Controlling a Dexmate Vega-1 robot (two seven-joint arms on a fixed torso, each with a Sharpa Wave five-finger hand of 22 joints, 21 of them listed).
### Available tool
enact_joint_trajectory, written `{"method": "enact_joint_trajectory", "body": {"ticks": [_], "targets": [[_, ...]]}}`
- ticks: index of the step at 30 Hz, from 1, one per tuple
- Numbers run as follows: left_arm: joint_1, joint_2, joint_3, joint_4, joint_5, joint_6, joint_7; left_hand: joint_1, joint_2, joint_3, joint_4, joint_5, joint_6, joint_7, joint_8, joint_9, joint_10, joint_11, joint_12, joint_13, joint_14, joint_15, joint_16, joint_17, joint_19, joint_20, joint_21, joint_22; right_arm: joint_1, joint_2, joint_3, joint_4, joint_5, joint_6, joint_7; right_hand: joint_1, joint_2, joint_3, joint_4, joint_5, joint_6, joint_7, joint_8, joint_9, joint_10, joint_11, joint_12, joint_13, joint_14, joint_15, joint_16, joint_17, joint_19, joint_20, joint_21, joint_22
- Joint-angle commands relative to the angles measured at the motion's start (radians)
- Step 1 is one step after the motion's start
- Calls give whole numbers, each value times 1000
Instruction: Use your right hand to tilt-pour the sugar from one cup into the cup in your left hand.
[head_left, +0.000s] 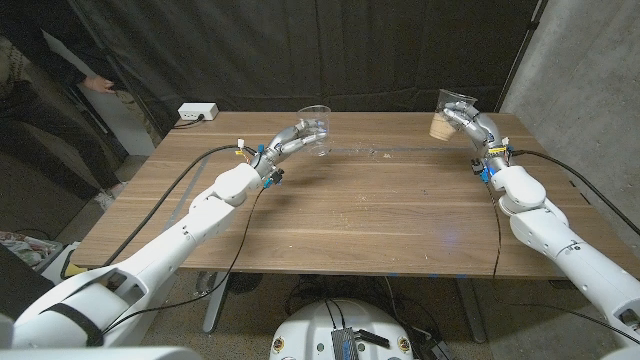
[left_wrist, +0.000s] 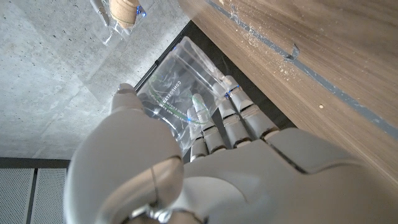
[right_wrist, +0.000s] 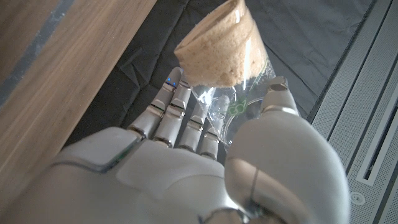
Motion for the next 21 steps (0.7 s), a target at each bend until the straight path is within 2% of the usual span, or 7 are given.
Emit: {"method": "enact_joint_trajectory", "body": {"ticks": [1, 12, 21], "targets": [[-46, -13, 18, 49, -7, 17, -45, 1, 9, -7, -3, -6, 12, 4, 11, 3, 13, 1, 8, 4, 15, -120, -3, 5, -2, 1, 0, 2, 23, -39, 2, -24, -33, -27, 6, 27, 28, 7, 1, -1, 26, -16, 6, 5, 1, 2, -4, 3, 11, -165, -2, 4, 0, -99, 6, 0], [-81, -24, 33, 80, 1, 13, -72, 1, 11, -11, -2, -14, 23, 4, 17, 5, 18, 5, 15, 7, 20, -119, -7, 10, -5, -3, -1, 3, 44, -85, 3, -60, -51, -56, 35, 26, 30, 7, 1, -4, 26, -15, 7, 4, 2, -1, -10, -2, 10, -165, -7, 7, -5, -97, 7, -1], [-86, -28, 38, 89, 4, 7, -77, 1, 13, -13, -1, -18, 24, 3, 18, 6, 17, 3, 18, 9, 23, -121, -10, 14, -6, -4, -1, 3, 38, -143, 38, -150, -19, -137, 47, 26, 31, 7, 1, -6, 21, -12, 5, 4, -3, 4, -15, -1, 10, -165, -11, 9, -5, -92, 9, -2]]}}
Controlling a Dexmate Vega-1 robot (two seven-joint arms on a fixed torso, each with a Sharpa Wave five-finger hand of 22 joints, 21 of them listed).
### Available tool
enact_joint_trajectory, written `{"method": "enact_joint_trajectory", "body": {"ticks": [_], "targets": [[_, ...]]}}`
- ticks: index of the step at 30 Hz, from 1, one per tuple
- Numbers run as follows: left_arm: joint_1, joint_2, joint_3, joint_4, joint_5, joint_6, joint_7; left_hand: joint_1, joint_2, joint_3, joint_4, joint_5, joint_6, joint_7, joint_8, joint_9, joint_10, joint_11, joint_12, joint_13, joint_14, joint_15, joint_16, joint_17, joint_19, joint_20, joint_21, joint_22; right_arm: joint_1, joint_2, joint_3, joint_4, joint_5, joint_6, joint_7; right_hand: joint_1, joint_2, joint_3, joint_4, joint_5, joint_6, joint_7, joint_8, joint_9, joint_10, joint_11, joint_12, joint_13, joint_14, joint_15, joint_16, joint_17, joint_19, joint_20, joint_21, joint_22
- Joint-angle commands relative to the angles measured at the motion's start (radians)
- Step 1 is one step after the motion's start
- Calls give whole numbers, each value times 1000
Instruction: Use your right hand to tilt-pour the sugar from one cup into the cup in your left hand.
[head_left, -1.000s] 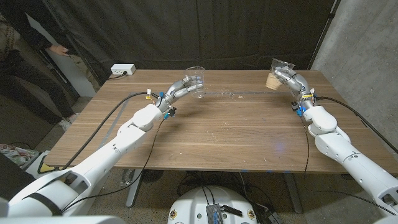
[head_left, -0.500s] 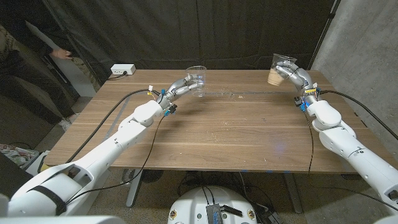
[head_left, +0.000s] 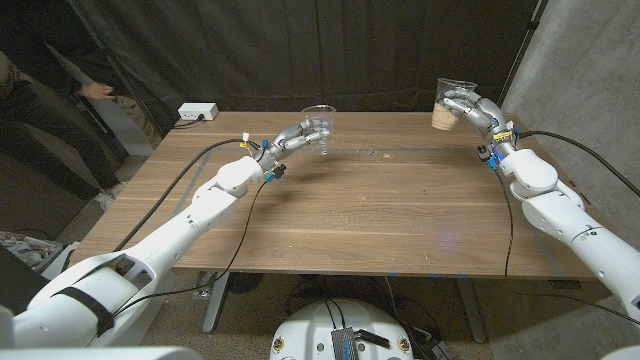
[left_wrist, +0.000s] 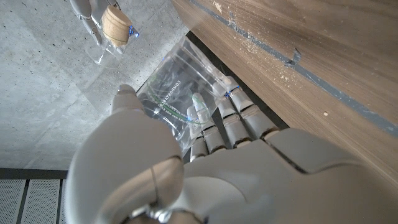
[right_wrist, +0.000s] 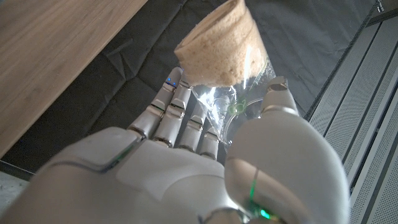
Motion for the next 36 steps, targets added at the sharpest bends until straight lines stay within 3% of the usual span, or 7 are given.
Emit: {"method": "enact_joint_trajectory", "body": {"ticks": [1, 20, 26, 30, 36], "targets": [[-15, -9, 10, 20, 5, -8, -15, 5, 4, -8, -1, -4, 6, -3, 5, 2, 8, 2, 4, 2, 12, -120, -3, 5, -3, 0, -1, 3, 3, -71, 34, -93, 28, -84, 26, 26, 30, 7, 1, -2, 21, -13, 6, 3, -3, 5, -7, 6, 10, -165, -5, 5, -5, -92, 10, 2], [-25, -24, 22, 54, -1, -37, -48, 4, 7, -14, 1, -14, 13, -5, 9, 3, 14, 0, 13, 6, 19, -121, -10, 13, -3, -8, 0, 4, 23, -179, 90, -247, 93, -260, 78, 28, 27, 6, -2, -3, 19, -3, 6, 5, -3, 16, -10, 11, 10, -165, -13, 9, -1, -83, 15, -1], [-27, -23, 26, 57, 8, -42, -50, 5, 10, -15, 1, -17, 13, -4, 10, 2, 12, -1, 15, 7, 22, -122, -13, 16, -4, -11, 0, 5, 60, -208, 90, -283, 104, -320, 107, 29, 26, 6, -3, -3, 17, -1, 5, 7, 4, 19, -10, 10, 12, -165, -14, 11, -1, -82, 16, -3], [-31, -27, 31, 65, 17, -52, -49, 6, 12, -16, 1, -20, 13, -5, 10, 2, 16, 4, 18, 8, 23, -123, -15, 17, -4, -15, 1, 5, 102, -229, 79, -310, 120, -402, 132, 29, 25, 6, -3, -3, 7, -2, 2, 10, 2, 13, -10, 14, 14, -165, -15, 13, 1, -81, 18, -4], [-39, -39, 34, 87, 17, -67, -55, 6, 16, -16, 2, -22, 15, -2, 11, 2, 15, 4, 19, 8, 22, -121, -18, 20, -4, -15, 1, 6, 170, -239, 47, -319, 107, -441, 182, 29, 21, 5, -4, -3, 1, 0, 1, 13, -4, 16, -12, 19, 18, -165, -16, 14, 6, -78, 20, -5]]}}
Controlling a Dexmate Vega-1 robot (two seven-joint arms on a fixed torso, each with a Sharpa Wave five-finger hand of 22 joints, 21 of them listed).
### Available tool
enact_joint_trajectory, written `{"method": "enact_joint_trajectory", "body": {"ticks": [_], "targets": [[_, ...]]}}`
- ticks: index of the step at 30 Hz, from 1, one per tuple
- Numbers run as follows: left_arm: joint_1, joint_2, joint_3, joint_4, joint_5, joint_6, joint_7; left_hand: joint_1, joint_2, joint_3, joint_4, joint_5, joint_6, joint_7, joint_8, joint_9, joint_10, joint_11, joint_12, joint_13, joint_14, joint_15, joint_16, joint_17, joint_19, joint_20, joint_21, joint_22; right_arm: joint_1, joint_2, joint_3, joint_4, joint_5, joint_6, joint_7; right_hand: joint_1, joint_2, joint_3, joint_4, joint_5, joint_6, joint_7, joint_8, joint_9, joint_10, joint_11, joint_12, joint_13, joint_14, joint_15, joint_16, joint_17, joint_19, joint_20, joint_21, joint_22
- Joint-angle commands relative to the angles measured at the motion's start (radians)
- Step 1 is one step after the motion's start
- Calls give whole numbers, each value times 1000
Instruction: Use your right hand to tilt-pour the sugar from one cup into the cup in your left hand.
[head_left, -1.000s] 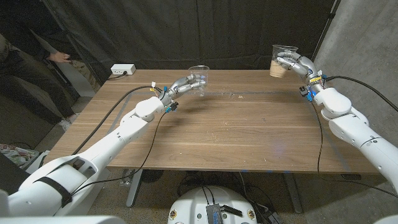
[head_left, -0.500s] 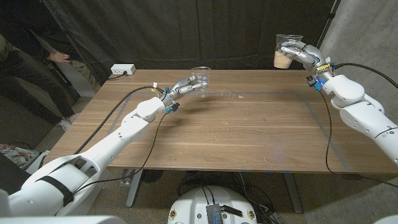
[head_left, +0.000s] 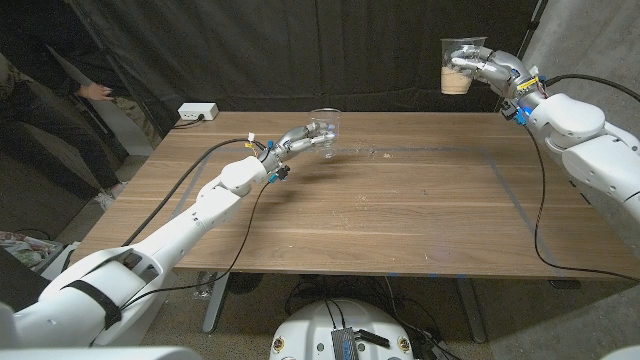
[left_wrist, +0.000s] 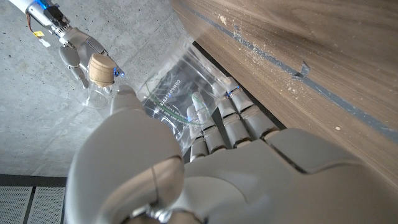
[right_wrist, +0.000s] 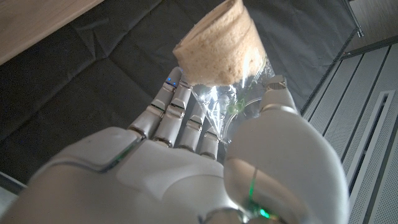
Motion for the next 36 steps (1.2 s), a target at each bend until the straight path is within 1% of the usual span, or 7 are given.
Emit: {"method": "enact_joint_trajectory", "body": {"ticks": [1, 6, 19, 28, 30, 35, 36], "targets": [[-14, -18, 9, 36, 10, -29, -10, 4, 6, -6, 0, -2, 10, 3, 7, 2, 5, 6, 6, 4, 12, -119, -3, 7, 1, -10, 1, 3, 116, -44, -41, -54, 0, -128, 86, 14, 15, 5, -3, 4, 1, -2, 1, 6, -1, 1, -4, 5, 13, -160, -5, 5, 6, -79, 9, -1], [-26, -28, 14, 58, 14, -42, -17, 5, 9, -7, 1, -5, 14, 2, 9, 3, 10, 7, 10, 3, 19, -119, -3, 9, 0, -10, 1, 4, 174, -41, -73, -56, -14, -158, 126, 13, 12, 4, -3, 4, 8, 0, 3, 7, 5, 8, -2, 7, 13, -160, -6, 6, 5, -78, 9, -2], [-52, -42, 23, 98, 16, -61, -41, 7, 15, -8, 1, -11, 17, 7, 10, 2, 12, 4, 13, 1, 21, -118, -9, 13, -2, -10, 2, 4, 270, -15, -147, -73, -50, -197, 212, 7, 11, 3, 0, 6, 19, 5, 7, 13, 10, 3, -3, 11, 17, -160, -10, 9, 2, -74, 9, -5], [-63, -52, 29, 124, 14, -79, -60, 5, 18, -11, 3, -16, 15, 7, 9, 2, 12, 5, 15, 0, 19, -118, -14, 17, -3, -12, 2, 5, 320, 8, -200, -100, -65, -240, 274, 7, 9, 3, -1, 7, 22, 4, 7, 15, 13, 13, -4, 12, 19, -160, -12, 11, 2, -74, 10, -7], [-62, -51, 29, 123, 14, -82, -61, 5, 19, -12, 3, -17, 15, 7, 9, 2, 11, 4, 15, 0, 20, -116, -15, 17, -3, -12, 3, 5, 325, 13, -208, -107, -66, -250, 281, 6, 9, 3, -1, 8, 24, 4, 8, 16, 11, 6, -7, 12, 20, -160, -13, 12, 1, -73, 9, -7], [-57, -51, 28, 121, 13, -89, -62, 6, 20, -13, 4, -19, 15, 3, 8, 2, 12, 6, 16, -1, 21, -118, -17, 19, -3, -13, 3, 5, 333, 19, -224, -125, -70, -268, 296, 6, 9, 3, -1, 9, 32, 4, 9, 16, 15, 13, -6, 14, 22, -160, -14, 13, -2, -68, 9, -9], [-57, -50, 28, 121, 13, -91, -62, 6, 20, -13, 3, -20, 14, 5, 8, 2, 12, 5, 16, -2, 21, -119, -18, 19, -3, -14, 3, 5, 336, 20, -227, -128, -70, -271, 302, 6, 9, 3, -1, 9, 36, 5, 10, 16, 15, 7, -6, 16, 23, -160, -14, 14, -2, -67, 9, -9]]}}
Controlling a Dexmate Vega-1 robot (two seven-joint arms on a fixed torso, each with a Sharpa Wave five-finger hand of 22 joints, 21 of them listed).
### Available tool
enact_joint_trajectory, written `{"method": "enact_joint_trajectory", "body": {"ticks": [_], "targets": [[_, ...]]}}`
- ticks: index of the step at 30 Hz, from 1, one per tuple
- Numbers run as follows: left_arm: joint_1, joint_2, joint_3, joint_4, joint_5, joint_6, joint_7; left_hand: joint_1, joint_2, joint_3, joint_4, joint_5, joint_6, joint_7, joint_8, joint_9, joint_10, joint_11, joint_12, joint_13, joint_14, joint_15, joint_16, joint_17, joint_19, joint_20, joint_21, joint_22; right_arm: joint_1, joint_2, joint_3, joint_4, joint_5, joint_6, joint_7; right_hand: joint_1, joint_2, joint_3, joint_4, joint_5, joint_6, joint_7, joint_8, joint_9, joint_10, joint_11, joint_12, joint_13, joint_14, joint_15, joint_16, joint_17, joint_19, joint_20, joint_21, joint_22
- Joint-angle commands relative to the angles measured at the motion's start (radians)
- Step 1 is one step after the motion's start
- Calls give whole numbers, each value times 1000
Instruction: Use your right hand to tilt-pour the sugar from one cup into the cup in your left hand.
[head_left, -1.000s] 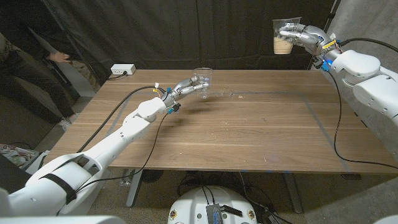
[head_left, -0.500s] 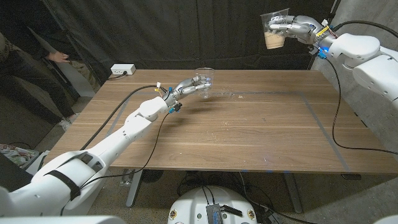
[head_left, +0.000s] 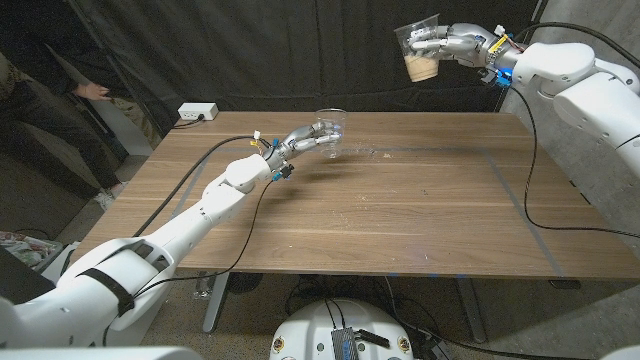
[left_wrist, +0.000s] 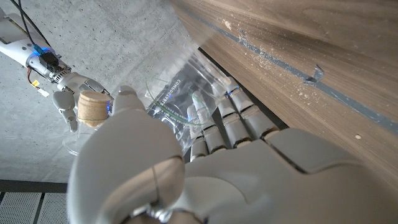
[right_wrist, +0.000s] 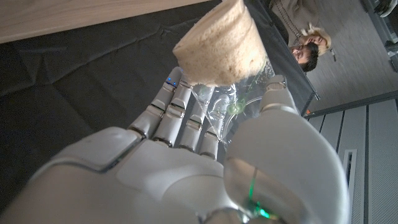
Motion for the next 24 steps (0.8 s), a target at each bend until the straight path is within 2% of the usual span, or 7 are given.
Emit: {"method": "enact_joint_trajectory", "body": {"ticks": [1, 9, 11, 14, 19, 24], "targets": [[-1, -4, 3, 12, -1, -23, -12, -2, 8, -10, -1, -1, 6, 1, 4, 3, 7, -1, 5, 1, 8, -120, -4, 6, -4, -13, 3, 5, 44, 20, -51, -37, -13, -50, 59, 4, 11, 4, -1, 10, 26, -7, 6, 6, 8, 1, 2, 7, 15, -161, -6, 5, -2, -67, 3, 0], [2, -6, 4, 8, 0, -38, -16, -1, 11, -11, 0, -4, 5, 3, 3, 2, 5, -3, 5, -1, 14, -122, -6, 8, -4, -14, 3, 5, 56, 11, -71, -68, -27, -78, 88, 2, 8, 3, 0, 12, 30, -8, 5, 7, 10, 1, 1, 9, 20, -161, -7, 6, -3, -65, 3, -2], [2, -7, 5, 8, -1, -41, -19, -1, 11, -12, 0, -6, 10, 3, 5, 2, 9, 1, 8, 0, 16, -123, -6, 9, -5, -15, 4, 6, 65, 8, -80, -72, -39, -84, 101, 2, 9, 4, 0, 13, 29, -7, 4, 7, 8, 6, -2, 8, 21, -161, -8, 7, -5, -65, 3, -2], [2, -8, 6, 8, -1, -44, -24, -1, 12, -13, 1, -7, 12, 5, 5, 2, 9, -2, 9, 0, 18, -123, -7, 10, -5, -15, 4, 6, 77, 5, -96, -79, -56, -97, 119, 1, 11, 5, 1, 13, 26, -7, 1, 7, 9, -2, -5, 4, 20, -161, -10, 7, -6, -64, 2, -3], [2, -9, 8, 7, -1, -49, -30, -2, 13, -14, 1, -9, 10, 2, 4, 2, 9, -1, 10, 0, 18, -123, -9, 11, -5, -17, 4, 6, 98, 5, -122, -83, -83, -116, 149, 3, 10, 5, 0, 13, 33, -12, 2, 8, 12, 3, -4, 7, 18, -161, -12, 9, -9, -63, 2, -3], [-1, -11, 8, 12, -2, -53, -36, -2, 16, -15, 2, -11, 4, 0, 1, 2, 7, -1, 10, 0, 14, -124, -12, 13, -6, -18, 4, 6, 129, 14, -152, -74, -116, -134, 182, 4, 6, 5, -3, 14, 41, -15, 3, 9, 17, -3, -6, 6, 18, -161, -15, 9, -9, -63, 2, -4]]}}
